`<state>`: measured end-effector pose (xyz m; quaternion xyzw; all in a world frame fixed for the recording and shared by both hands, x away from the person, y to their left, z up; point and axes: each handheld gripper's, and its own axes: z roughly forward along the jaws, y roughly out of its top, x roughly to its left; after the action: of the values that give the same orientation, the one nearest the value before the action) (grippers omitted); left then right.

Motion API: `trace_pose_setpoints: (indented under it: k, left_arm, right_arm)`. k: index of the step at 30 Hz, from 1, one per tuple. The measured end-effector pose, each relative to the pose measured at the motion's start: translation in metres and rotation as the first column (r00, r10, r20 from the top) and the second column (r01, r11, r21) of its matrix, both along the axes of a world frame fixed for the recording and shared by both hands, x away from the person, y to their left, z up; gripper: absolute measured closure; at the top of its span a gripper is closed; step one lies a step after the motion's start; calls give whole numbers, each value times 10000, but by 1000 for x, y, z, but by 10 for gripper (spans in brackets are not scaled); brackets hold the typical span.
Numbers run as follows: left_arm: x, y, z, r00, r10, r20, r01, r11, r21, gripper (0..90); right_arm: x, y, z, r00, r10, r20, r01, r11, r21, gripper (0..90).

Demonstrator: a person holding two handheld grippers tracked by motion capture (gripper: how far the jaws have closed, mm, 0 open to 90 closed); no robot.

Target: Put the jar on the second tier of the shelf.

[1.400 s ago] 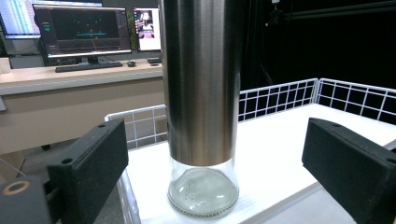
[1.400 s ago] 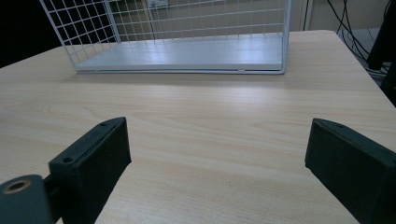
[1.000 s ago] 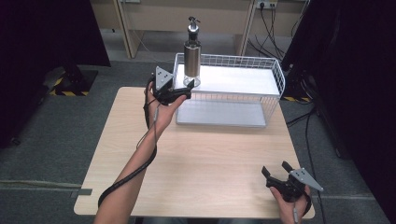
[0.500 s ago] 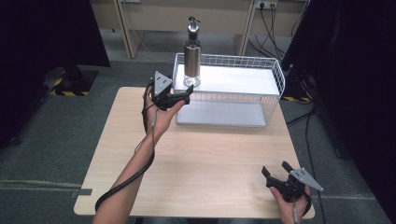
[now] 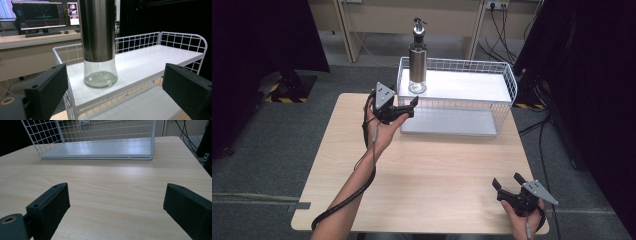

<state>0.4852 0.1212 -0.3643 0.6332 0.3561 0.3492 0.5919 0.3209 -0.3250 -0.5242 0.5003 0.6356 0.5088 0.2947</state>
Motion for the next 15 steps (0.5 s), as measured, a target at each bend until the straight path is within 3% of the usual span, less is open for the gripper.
trace_pose_setpoints:
  k: [15]
  left_arm:
    - [-10, 3, -13, 9999, -85, -125, 85, 10000, 39, 61]
  right_arm:
    - [0, 0, 0, 10000, -13, -1, 13, 10000, 1, 70]
